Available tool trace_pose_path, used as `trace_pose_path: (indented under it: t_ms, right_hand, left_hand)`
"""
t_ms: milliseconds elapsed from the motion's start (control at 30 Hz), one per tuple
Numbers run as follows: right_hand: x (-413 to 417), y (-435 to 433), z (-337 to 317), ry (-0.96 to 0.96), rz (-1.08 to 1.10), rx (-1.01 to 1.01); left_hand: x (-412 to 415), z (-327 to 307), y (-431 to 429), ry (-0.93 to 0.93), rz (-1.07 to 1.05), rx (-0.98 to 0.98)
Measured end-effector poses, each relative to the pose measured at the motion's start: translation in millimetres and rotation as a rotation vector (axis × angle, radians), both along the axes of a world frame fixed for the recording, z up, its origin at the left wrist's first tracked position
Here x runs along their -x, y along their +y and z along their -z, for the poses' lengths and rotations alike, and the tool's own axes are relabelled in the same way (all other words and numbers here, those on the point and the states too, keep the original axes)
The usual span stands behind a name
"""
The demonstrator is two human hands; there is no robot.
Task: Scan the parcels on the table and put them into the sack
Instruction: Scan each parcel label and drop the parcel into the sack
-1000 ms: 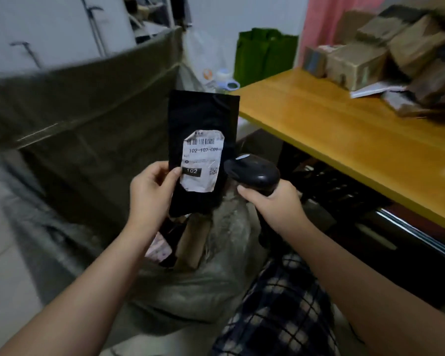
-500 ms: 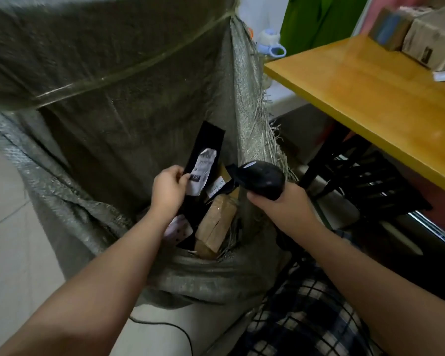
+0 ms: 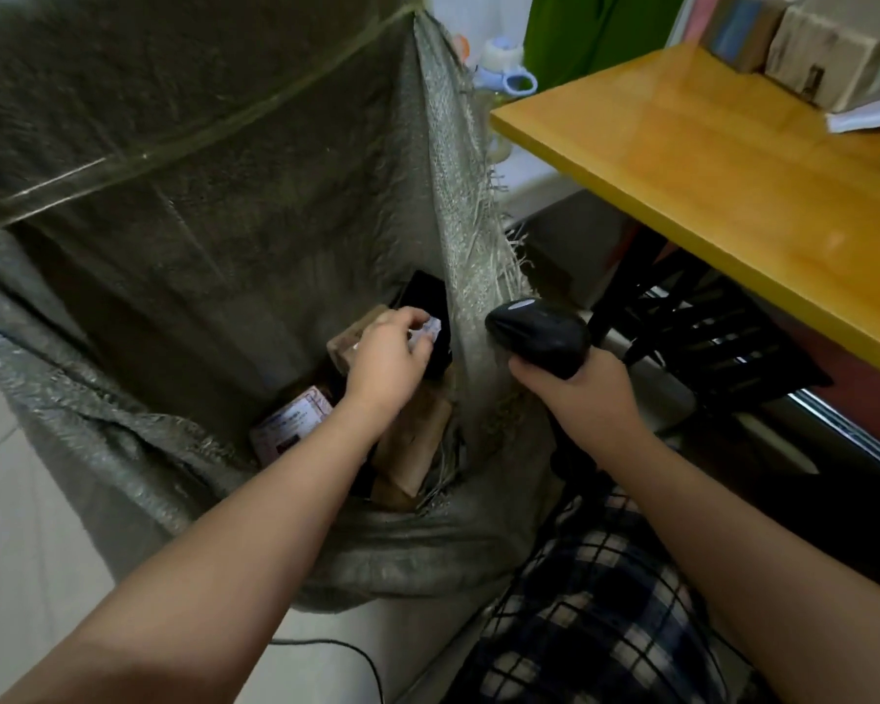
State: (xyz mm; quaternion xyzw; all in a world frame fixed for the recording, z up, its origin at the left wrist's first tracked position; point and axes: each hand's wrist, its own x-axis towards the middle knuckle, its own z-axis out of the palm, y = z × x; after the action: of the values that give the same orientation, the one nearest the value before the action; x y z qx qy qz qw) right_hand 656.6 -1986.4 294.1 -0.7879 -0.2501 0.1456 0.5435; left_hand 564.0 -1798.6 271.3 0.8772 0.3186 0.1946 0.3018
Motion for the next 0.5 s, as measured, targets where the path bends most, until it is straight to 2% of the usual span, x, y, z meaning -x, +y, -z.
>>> trace_pose_path:
  t_ms: [100,233,500]
  right_hand:
    - [-6,-25,-17,-0.056,0.072,-0.040]
    - [-18,-80,-50,-0.145,0.169,-0.027]
    - [-41,-237,-117,-0.240,0.552,-0.108]
  left_hand:
    - [-7,-27,-33,-0.098,0.114,-0.058]
    - [-37,-65,-86,-0.141,0.297,-0.132]
    - [-128,-126,-234,-0.201,0.738,-0.231]
